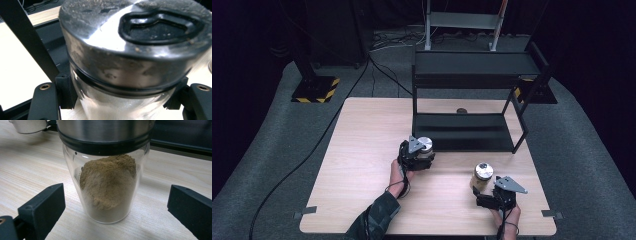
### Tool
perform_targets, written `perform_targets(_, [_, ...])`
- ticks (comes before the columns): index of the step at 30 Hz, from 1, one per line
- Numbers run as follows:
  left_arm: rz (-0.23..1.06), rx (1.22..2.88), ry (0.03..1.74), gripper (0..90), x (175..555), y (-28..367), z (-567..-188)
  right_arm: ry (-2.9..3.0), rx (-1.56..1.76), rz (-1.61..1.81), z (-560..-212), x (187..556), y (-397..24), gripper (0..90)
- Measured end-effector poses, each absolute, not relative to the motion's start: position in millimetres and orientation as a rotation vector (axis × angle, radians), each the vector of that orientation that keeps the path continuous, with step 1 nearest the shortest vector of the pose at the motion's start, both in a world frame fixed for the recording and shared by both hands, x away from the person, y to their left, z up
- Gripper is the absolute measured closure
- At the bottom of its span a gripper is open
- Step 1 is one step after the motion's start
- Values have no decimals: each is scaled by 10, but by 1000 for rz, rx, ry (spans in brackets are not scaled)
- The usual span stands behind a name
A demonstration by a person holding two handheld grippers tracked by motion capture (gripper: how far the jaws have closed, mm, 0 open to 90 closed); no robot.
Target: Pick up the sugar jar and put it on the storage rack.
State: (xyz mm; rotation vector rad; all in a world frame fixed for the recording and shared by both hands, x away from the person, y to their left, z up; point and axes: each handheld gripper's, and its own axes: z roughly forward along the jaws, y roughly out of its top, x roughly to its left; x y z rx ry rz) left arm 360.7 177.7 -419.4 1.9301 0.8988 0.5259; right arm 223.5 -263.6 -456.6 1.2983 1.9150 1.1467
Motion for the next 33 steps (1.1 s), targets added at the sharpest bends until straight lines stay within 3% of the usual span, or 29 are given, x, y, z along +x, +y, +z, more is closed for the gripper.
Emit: perform_targets(33, [527,1930,889,301,3776,1602,-4149,1920,1300,1142,-4560,2242,-2632,5])
